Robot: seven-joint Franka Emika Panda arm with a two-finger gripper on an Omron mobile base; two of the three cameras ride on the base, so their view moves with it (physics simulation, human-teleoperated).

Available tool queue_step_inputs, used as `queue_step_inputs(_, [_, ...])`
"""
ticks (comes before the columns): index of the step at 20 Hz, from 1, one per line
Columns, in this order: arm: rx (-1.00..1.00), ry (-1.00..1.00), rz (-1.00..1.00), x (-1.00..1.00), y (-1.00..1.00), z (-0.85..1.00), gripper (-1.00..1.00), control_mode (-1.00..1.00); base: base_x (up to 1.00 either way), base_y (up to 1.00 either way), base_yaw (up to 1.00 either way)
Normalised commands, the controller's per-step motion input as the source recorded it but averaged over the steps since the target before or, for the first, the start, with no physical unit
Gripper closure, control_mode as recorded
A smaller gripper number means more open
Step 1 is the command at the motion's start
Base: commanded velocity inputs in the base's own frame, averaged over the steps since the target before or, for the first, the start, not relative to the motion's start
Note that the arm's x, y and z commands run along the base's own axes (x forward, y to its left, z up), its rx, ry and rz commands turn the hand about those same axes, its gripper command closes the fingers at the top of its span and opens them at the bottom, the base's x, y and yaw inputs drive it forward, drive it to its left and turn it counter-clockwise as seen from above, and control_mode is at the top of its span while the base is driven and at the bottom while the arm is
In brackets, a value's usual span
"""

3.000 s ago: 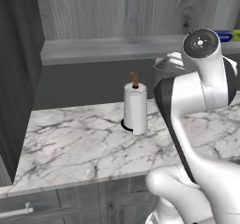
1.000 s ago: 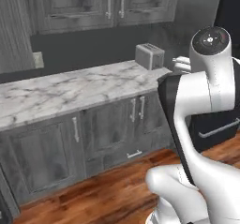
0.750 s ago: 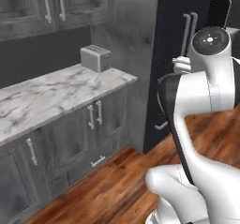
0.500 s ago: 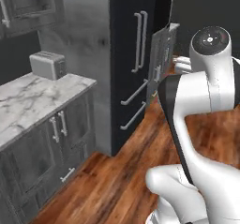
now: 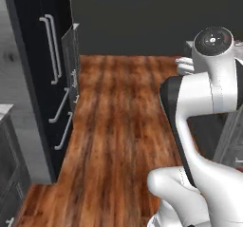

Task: Retrieve the tupperware and aluminum foil from the cabinet and place them on the dining counter near the plate with garlic and kebab skewer to prepare for storing leftovers.

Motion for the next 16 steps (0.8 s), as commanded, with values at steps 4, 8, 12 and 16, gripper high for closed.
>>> queue_step_inputs(4, [0.00,0.00,0.00,0.00,0.00,0.00,1.00,1.00,0.28,0.04,-0.73])
queue_step_inputs(8, [0.00,0.00,0.00,0.00,0.00,0.00,1.00,1.00,0.87,0.88,-0.42])
queue_step_inputs(12, [0.00,0.00,0.00,0.00,0.00,0.00,1.00,1.00,1.00,1.00,-0.29])
queue_step_inputs(16, [0.00,0.00,0.00,0.00,0.00,0.00,1.00,1.00,1.00,0.98,-0.30])
